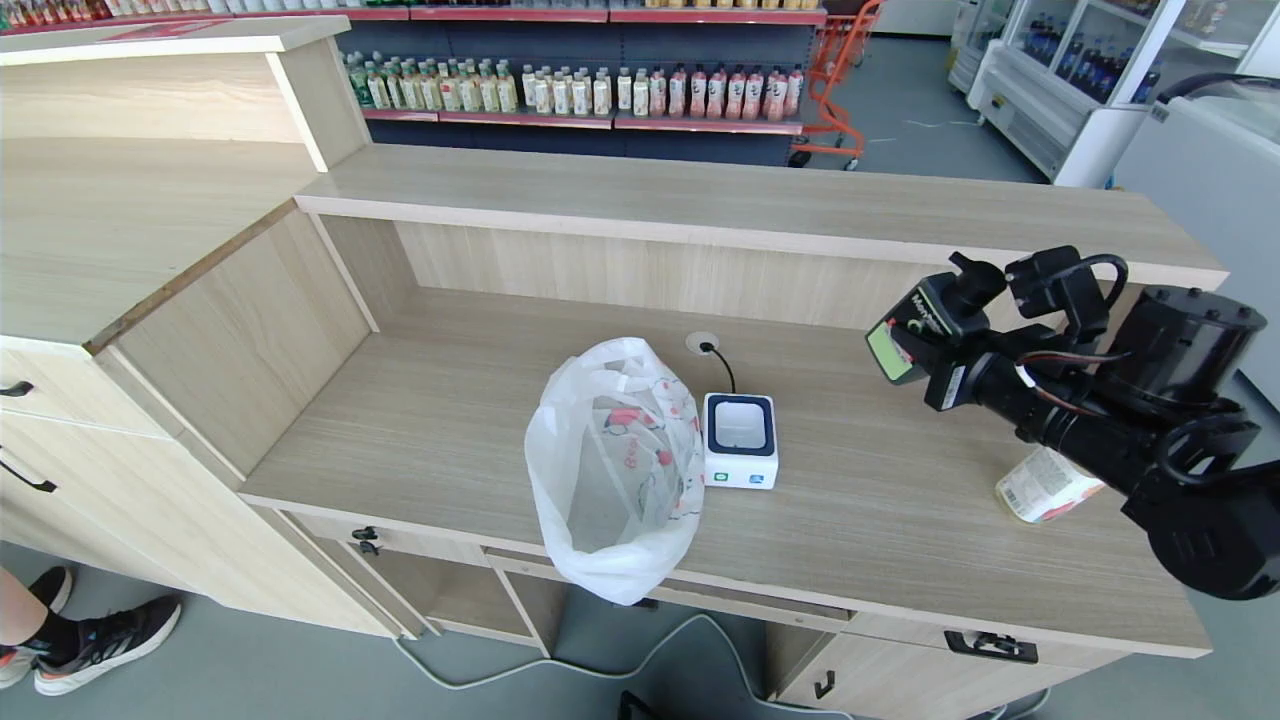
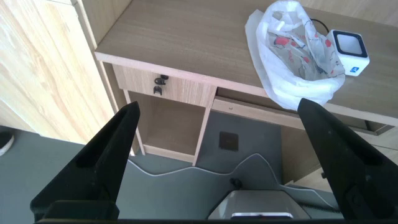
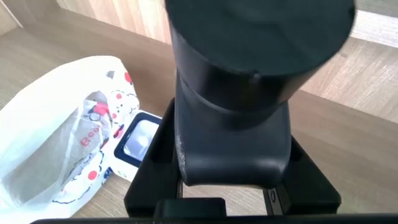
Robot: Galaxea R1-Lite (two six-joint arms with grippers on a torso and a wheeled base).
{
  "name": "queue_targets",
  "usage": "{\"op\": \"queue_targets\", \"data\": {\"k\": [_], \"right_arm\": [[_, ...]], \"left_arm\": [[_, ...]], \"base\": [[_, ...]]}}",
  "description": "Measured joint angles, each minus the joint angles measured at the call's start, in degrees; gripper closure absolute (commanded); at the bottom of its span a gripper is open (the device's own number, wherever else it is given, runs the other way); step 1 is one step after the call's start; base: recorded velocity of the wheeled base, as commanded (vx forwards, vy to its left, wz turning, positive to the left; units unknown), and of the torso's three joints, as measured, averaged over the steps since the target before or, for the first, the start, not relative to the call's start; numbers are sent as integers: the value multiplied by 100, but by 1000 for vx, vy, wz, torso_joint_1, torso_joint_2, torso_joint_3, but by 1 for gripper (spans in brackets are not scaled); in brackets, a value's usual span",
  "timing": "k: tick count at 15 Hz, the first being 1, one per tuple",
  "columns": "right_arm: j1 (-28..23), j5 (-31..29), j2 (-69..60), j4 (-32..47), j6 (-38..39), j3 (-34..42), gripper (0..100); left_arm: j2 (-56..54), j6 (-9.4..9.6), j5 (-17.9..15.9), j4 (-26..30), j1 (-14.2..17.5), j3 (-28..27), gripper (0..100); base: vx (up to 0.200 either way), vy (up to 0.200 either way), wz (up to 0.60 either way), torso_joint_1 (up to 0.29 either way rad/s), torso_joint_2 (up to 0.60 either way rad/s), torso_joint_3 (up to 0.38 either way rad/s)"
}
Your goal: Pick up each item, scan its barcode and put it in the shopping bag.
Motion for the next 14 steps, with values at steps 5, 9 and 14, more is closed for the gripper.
{"op": "queue_targets", "data": {"k": [5, 9, 14], "right_arm": [[212, -6, 83, 172, 13, -157, 100], [450, -9, -49, 180, 76, -98, 100], [695, -6, -166, 429, 156, -74, 100]], "left_arm": [[2, 0, -9, 5, 0, 0, 0], [2, 18, -13, 5, 0, 0, 0], [2, 18, -13, 5, -6, 0, 0]], "base": [[0, 0, 0, 0, 0, 0], [0, 50, 0, -2, 2, 1], [0, 200, 0, 5, 3, 3]]}}
